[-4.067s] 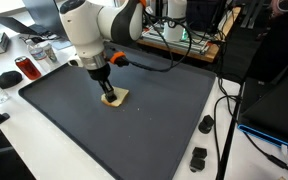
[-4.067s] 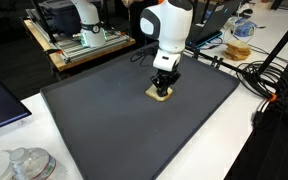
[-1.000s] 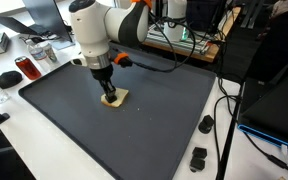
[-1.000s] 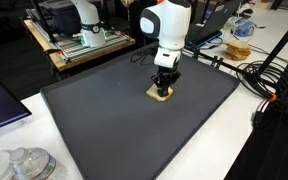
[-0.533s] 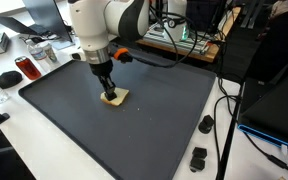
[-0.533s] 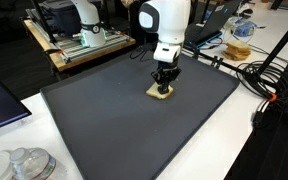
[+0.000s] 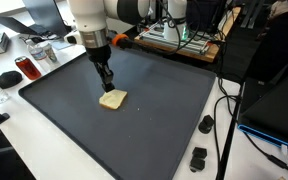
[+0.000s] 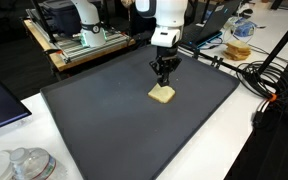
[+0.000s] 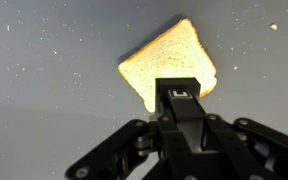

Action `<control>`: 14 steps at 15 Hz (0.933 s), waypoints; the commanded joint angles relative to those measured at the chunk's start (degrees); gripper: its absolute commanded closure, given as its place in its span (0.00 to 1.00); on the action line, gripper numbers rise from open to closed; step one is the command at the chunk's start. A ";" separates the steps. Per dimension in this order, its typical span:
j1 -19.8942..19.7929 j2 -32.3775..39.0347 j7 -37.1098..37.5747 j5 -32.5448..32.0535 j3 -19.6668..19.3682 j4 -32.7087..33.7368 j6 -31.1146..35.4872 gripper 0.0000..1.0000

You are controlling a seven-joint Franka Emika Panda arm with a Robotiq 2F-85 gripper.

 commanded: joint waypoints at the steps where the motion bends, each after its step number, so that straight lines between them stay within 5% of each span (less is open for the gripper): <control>1: 0.73 -3.46 1.31 -2.25 -0.38 -2.51 -1.28 0.95; 9: 10.69 -1.77 19.44 -16.09 -4.86 1.47 -2.38 0.95; 14: 14.80 -0.05 27.87 -24.64 -4.22 4.22 -7.88 0.95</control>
